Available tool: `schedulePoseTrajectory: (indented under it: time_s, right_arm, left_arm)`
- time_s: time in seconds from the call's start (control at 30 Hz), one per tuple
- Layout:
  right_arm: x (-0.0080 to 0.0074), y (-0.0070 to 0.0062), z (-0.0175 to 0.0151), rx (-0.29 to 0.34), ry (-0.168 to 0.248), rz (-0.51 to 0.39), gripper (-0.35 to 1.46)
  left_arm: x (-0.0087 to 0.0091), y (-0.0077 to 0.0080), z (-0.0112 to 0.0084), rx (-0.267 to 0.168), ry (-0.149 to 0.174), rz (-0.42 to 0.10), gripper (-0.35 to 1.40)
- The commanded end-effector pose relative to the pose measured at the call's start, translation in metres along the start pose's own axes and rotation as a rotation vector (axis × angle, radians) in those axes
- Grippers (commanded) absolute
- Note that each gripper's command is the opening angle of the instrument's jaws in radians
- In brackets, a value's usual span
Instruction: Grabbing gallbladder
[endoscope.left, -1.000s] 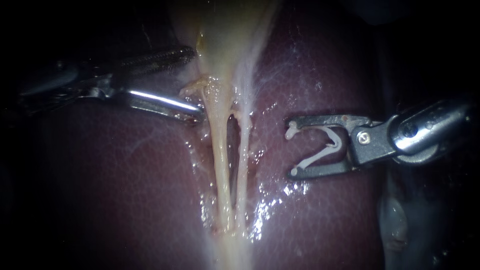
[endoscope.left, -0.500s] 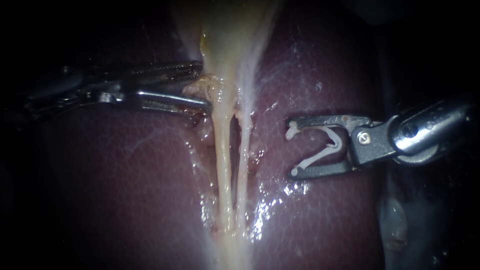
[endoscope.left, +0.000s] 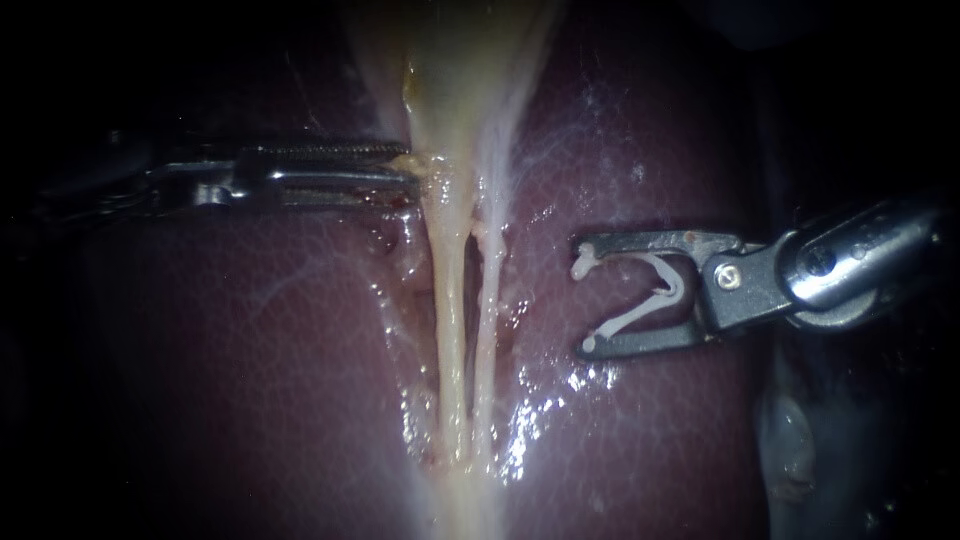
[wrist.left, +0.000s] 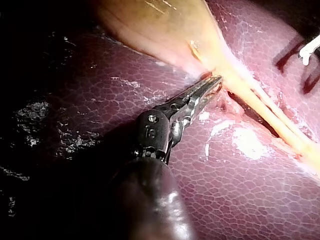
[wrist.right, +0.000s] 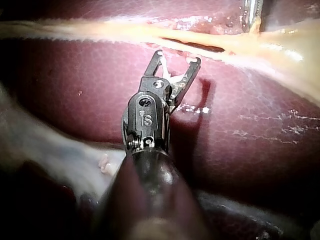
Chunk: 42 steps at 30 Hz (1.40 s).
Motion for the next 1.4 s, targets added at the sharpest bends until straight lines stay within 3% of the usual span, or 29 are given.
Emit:
schedulePoseTrajectory:
  time_s: [0.03, 0.37, 0.67, 0.77, 1.1, 1.23, 1.4]
  right_arm:
    - [0.0000, 0.0000, 0.0000, 0.000, 0.000, 0.000, 0.50]
    - [0.0000, 0.0000, 0.0000, 0.000, 0.000, 0.000, 0.50]
    - [0.0000, 0.0000, 0.0000, 0.000, 0.000, 0.000, 0.50]
    - [0.0000, 0.0000, 0.0000, 0.000, 0.000, 0.000, 0.50]
    - [-0.0001, 0.0001, 0.0000, -0.001, 0.000, 0.000, 0.50]
    - [-0.0001, 0.0001, 0.0001, -0.001, 0.000, 0.000, 0.50]
    - [-0.0001, 0.0001, 0.0001, -0.001, 0.000, 0.000, 0.50]
  left_arm:
    - [0.0000, 0.0000, 0.0000, 0.002, 0.006, 0.000, -0.35]
    - [-0.0001, -0.0004, -0.0006, 0.022, 0.046, 0.002, -0.35]
    - [-0.0038, -0.0016, -0.0037, 0.052, 0.055, -0.019, -0.35]
    - [-0.0056, -0.0019, -0.0055, 0.064, 0.040, -0.036, -0.35]
    - [-0.0111, -0.0031, -0.0104, 0.057, -0.036, -0.003, -0.35]
    - [-0.0120, -0.0032, -0.0112, 0.057, -0.049, 0.002, -0.35]
    - [-0.0119, -0.0032, -0.0111, 0.056, -0.049, 0.003, -0.35]
